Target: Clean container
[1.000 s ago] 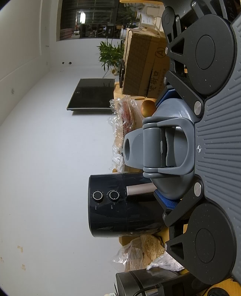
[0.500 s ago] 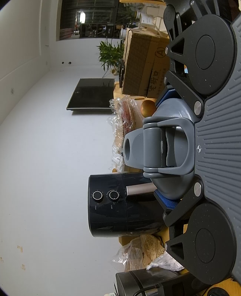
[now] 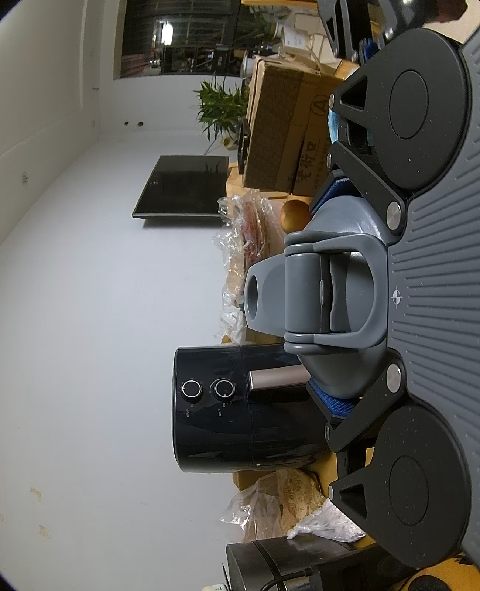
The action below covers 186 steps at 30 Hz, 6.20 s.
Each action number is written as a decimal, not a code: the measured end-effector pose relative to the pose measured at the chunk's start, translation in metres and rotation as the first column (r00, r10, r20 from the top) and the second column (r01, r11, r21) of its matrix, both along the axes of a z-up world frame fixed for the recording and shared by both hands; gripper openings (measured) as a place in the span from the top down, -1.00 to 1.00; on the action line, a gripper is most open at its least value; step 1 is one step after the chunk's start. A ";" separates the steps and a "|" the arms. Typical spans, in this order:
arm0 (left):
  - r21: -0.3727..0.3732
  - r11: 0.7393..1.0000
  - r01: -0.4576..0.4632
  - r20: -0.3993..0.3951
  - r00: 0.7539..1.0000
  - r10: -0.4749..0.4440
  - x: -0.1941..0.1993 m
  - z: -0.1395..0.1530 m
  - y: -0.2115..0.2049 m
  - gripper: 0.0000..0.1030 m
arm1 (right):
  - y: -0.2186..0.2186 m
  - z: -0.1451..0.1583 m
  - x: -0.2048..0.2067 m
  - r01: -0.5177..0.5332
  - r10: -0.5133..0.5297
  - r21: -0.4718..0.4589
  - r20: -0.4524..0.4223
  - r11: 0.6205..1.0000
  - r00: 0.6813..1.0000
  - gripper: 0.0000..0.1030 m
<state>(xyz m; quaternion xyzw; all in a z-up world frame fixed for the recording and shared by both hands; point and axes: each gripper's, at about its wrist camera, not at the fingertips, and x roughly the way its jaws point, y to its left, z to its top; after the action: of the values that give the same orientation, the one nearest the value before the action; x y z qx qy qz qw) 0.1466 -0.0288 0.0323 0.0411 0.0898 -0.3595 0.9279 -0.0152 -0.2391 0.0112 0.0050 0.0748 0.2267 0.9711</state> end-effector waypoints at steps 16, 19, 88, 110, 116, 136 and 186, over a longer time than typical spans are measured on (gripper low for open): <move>-0.015 1.000 -0.001 0.013 1.000 0.001 0.000 -0.003 0.002 -0.85 | -0.012 0.002 -0.026 0.002 -0.002 0.017 -0.012 1.000 1.000 0.78; -0.018 1.000 -0.011 0.000 1.000 0.011 0.000 -0.003 0.002 -0.87 | -0.012 0.002 -0.027 0.000 0.000 0.021 -0.015 1.000 1.000 0.77; -0.067 0.687 -0.723 0.034 0.687 0.726 -0.043 0.003 -0.078 -1.00 | -0.022 -0.005 -0.024 0.057 -0.053 0.041 -0.073 0.998 0.996 0.71; -0.059 0.670 -0.740 0.042 0.669 0.742 -0.041 0.003 -0.085 -0.85 | -0.023 -0.006 -0.024 0.060 -0.056 0.045 -0.078 0.997 0.995 0.71; -0.064 0.691 -0.720 0.052 0.689 0.723 -0.041 0.001 -0.081 -0.85 | -0.022 -0.005 -0.025 0.062 -0.058 0.046 -0.079 0.997 0.995 0.71; -0.078 0.819 -0.569 0.069 0.816 0.574 -0.040 -0.004 -0.064 -0.85 | -0.026 -0.005 -0.025 0.063 -0.060 0.049 -0.073 0.997 0.996 0.68; -0.073 0.992 -0.100 0.047 0.993 0.104 -0.011 -0.008 -0.015 -0.84 | -0.029 -0.011 -0.022 0.052 -0.048 0.061 -0.077 0.997 0.996 0.69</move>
<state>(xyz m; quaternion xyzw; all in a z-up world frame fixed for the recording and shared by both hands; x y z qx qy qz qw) 0.1360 -0.0435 0.0242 0.0127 0.0556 -0.3133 0.9479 -0.0369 -0.2682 0.0006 0.0459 0.1042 0.2042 0.9723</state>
